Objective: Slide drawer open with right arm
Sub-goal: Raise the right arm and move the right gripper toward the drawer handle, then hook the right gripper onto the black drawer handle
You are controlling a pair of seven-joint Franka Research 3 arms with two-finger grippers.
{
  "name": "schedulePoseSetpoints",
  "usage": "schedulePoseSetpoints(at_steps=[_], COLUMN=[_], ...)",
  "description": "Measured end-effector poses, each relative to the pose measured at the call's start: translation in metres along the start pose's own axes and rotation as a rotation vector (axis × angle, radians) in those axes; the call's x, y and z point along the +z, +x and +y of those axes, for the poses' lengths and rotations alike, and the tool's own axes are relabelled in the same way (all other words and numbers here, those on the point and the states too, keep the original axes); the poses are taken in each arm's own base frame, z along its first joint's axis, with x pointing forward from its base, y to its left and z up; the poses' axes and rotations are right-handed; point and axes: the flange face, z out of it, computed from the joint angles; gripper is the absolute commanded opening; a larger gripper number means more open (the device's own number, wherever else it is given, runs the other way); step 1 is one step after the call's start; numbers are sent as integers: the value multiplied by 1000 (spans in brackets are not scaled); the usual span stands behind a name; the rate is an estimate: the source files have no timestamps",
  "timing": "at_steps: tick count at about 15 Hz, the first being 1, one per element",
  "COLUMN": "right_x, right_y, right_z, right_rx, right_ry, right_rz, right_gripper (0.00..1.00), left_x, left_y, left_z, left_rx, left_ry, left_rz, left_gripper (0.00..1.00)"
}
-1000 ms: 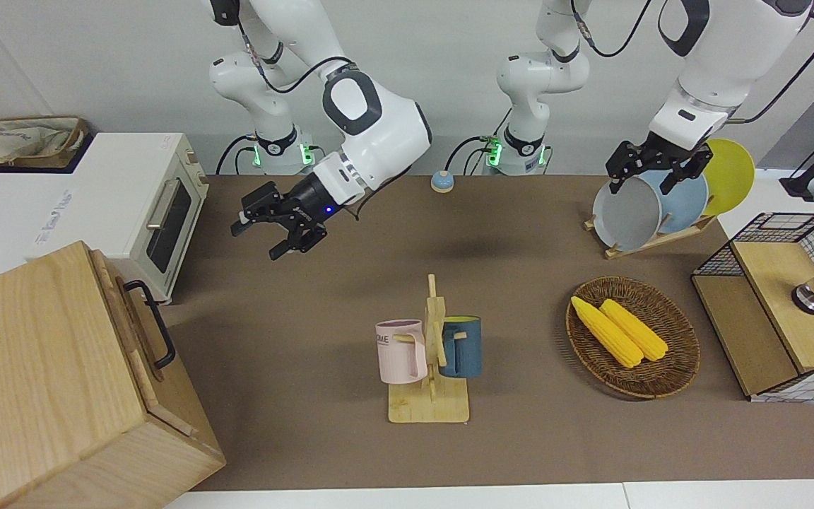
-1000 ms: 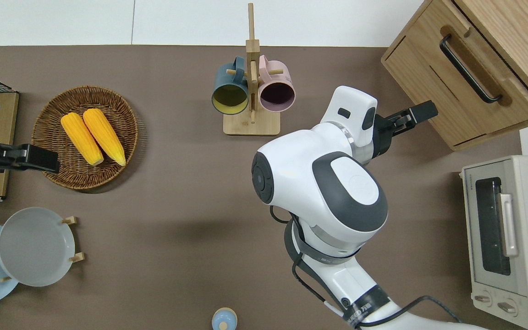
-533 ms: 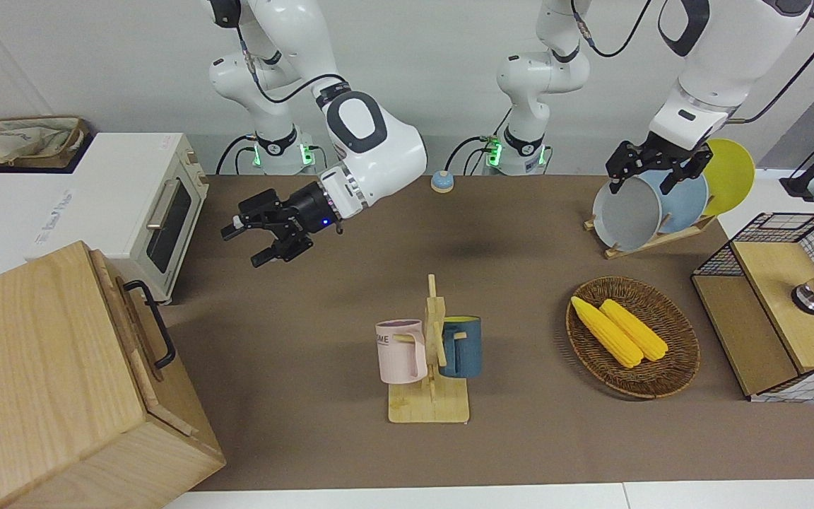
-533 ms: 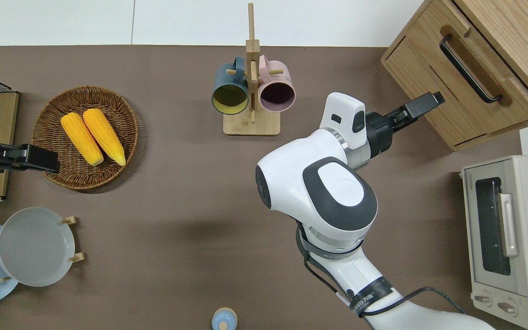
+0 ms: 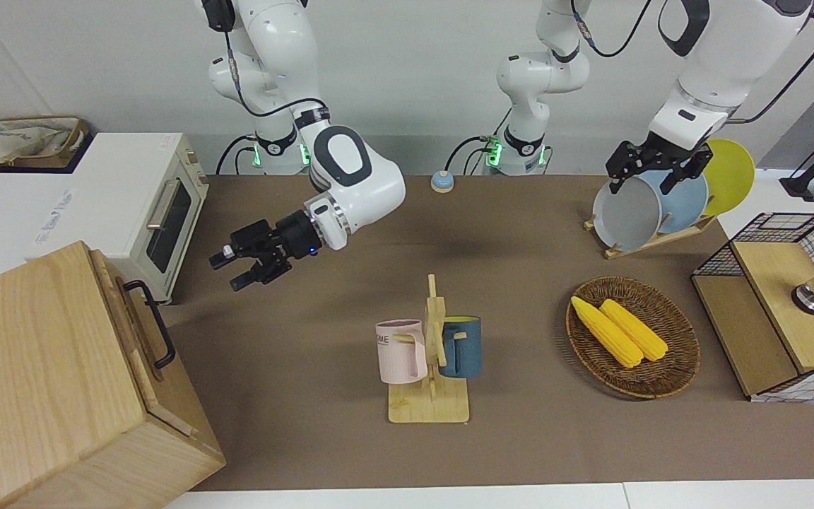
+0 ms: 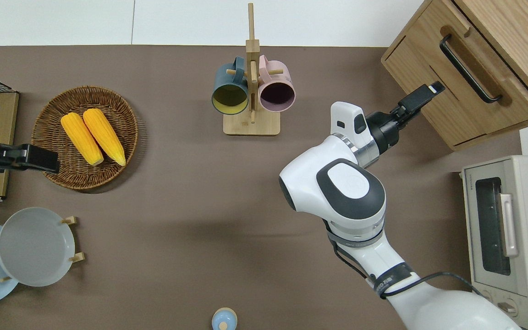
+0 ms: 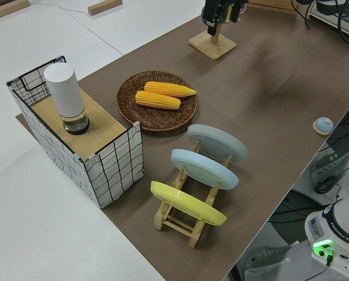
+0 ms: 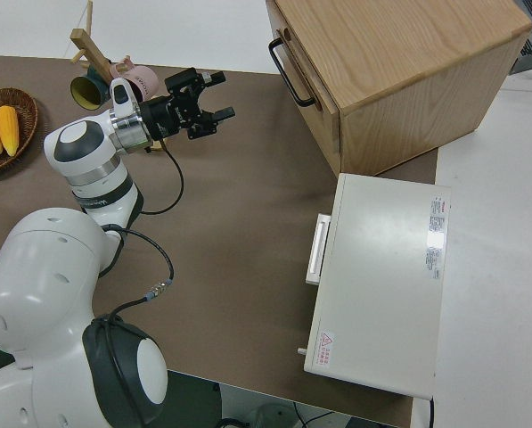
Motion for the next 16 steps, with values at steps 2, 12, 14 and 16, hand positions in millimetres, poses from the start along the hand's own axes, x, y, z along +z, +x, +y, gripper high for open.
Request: schedulePoseSetpoints(at_steps=[2,12,14,16], right_x=[16,75,83,90], right_y=[-2,-10,-13,-16], right_z=[-7,-2,-2,-3], right_rx=[-26,-29,-14,5], right_ry=[-24,-79,-80,-77], right_rz=[31,103,95,87], right_gripper=[981,977,971,971], left_x=[0,0,0,0], left_y=[0,0,0,0], left_z=[0,0,0,0], left_rx=[0,0,0,0], left_ry=[0,0,0,0], left_rz=[0,0,0,0], left_gripper=[993,993,993,993])
